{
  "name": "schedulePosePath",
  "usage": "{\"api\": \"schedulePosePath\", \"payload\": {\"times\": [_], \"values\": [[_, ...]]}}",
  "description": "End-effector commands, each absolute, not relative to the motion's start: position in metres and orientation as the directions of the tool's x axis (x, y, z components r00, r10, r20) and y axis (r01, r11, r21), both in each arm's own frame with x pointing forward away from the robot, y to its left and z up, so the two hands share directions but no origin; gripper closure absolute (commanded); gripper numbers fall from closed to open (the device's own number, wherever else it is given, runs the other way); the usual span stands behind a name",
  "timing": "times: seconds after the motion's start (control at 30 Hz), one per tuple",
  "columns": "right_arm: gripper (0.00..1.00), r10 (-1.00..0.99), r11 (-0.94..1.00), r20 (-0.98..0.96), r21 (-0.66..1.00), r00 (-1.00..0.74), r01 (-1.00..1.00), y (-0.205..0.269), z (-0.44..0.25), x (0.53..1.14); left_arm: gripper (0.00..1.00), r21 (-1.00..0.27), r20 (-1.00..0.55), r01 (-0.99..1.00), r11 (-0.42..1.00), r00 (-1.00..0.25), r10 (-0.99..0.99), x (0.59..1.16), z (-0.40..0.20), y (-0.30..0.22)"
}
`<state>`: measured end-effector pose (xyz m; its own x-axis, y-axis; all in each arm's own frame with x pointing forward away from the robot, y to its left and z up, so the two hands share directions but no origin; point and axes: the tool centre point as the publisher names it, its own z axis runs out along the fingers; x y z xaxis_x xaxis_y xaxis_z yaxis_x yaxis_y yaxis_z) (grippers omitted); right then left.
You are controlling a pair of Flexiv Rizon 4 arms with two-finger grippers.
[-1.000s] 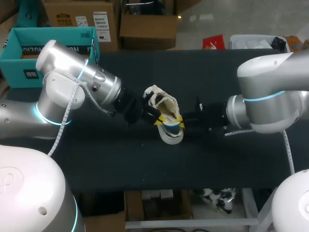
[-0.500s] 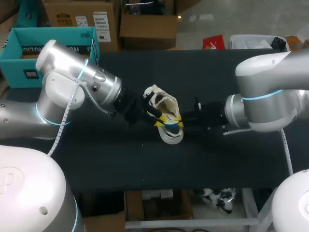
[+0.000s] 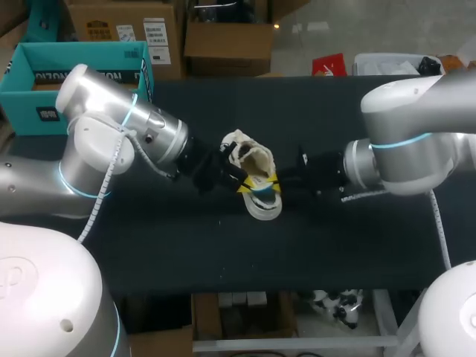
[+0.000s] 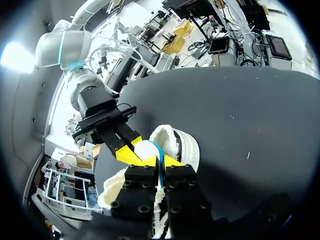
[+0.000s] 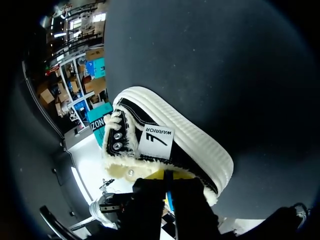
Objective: Open the shoe tongue, take the insole out of the shoe, put the insole back into the shoe, and pack the shoe into the shoebox
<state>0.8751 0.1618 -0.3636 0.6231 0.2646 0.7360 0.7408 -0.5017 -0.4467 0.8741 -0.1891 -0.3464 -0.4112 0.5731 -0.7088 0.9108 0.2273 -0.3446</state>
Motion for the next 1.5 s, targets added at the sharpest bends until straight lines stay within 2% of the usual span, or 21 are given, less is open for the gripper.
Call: {"api": "schedulePosePath", "payload": {"times": [0.03, 0.13, 0.17, 0.2, 0.23, 0.3, 0.4, 0.47, 0.6, 0.67, 0.9, 0.93, 0.97, 1.0, 1.1, 1.3, 1.5], "values": [[1.00, 0.268, -0.479, 0.731, -0.465, 0.628, 0.745, 0.166, -0.372, 0.888, 1.00, -0.356, -0.708, 0.908, 0.221, -0.416, 0.570, 0.879, -0.352, -0.191], [0.99, 0.268, -0.484, 0.728, -0.465, 0.631, 0.741, 0.164, -0.369, 0.883, 1.00, -0.359, -0.708, 0.907, 0.218, -0.417, 0.570, 0.879, -0.353, -0.192], [0.78, 0.269, -0.488, 0.727, -0.463, 0.632, 0.740, 0.163, -0.368, 0.880, 1.00, -0.360, -0.708, 0.907, 0.217, -0.418, 0.569, 0.878, -0.352, -0.192], [0.64, 0.270, -0.495, 0.726, -0.459, 0.633, 0.738, 0.161, -0.366, 0.877, 1.00, -0.361, -0.708, 0.907, 0.216, -0.418, 0.569, 0.878, -0.352, -0.192], [0.59, 0.271, -0.501, 0.724, -0.456, 0.634, 0.735, 0.160, -0.364, 0.875, 1.00, -0.362, -0.708, 0.907, 0.215, -0.418, 0.569, 0.877, -0.352, -0.192], [0.58, 0.273, -0.513, 0.721, -0.451, 0.637, 0.731, 0.158, -0.360, 0.868, 1.00, -0.363, -0.708, 0.907, 0.215, -0.418, 0.569, 0.876, -0.351, -0.193], [0.62, 0.276, -0.525, 0.717, -0.446, 0.641, 0.725, 0.155, -0.356, 0.860, 1.00, -0.363, -0.708, 0.907, 0.214, -0.418, 0.570, 0.875, -0.350, -0.194], [0.69, 0.277, -0.529, 0.715, -0.445, 0.642, 0.723, 0.155, -0.355, 0.857, 1.00, -0.364, -0.707, 0.906, 0.215, -0.419, 0.570, 0.875, -0.350, -0.195], [0.92, 0.281, -0.527, 0.712, -0.446, 0.644, 0.724, 0.158, -0.357, 0.853, 1.00, -0.366, -0.705, 0.905, 0.218, -0.423, 0.570, 0.875, -0.351, -0.197], [1.00, 0.285, -0.519, 0.709, -0.452, 0.646, 0.726, 0.160, -0.359, 0.855, 1.00, -0.368, -0.704, 0.904, 0.218, -0.424, 0.570, 0.875, -0.352, -0.197], [1.00, 0.295, -0.504, 0.703, -0.461, 0.647, 0.730, 0.165, -0.364, 0.858, 1.00, -0.377, -0.698, 0.899, 0.225, -0.435, 0.568, 0.874, -0.350, -0.195], [1.00, 0.300, -0.504, 0.701, -0.459, 0.647, 0.732, 0.165, -0.364, 0.858, 0.92, -0.378, -0.697, 0.898, 0.226, -0.436, 0.568, 0.874, -0.348, -0.194], [1.00, 0.304, -0.505, 0.699, -0.458, 0.647, 0.732, 0.165, -0.364, 0.858, 0.61, -0.379, -0.697, 0.897, 0.226, -0.438, 0.568, 0.873, -0.346, -0.192], [1.00, 0.309, -0.508, 0.696, -0.456, 0.649, 0.731, 0.165, -0.365, 0.858, 0.51, -0.381, -0.697, 0.897, 0.226, -0.439, 0.567, 0.873, -0.344, -0.191], [1.00, 0.323, -0.519, 0.689, -0.445, 0.649, 0.730, 0.165, -0.365, 0.858, 0.01, -0.386, -0.700, 0.895, 0.222, -0.441, 0.562, 0.870, -0.337, -0.188], [1.00, 0.344, -0.532, 0.678, -0.430, 0.650, 0.730, 0.166, -0.369, 0.860, 0.00, -0.396, -0.697, 0.892, 0.218, -0.446, 0.561, 0.864, -0.323, -0.181], [1.00, 0.389, -0.559, 0.645, -0.403, 0.658, 0.725, 0.168, -0.377, 0.861, 0.00, -0.443, -0.682, 0.863, 0.245, -0.501, 0.533, 0.861, -0.309, -0.167]]}}
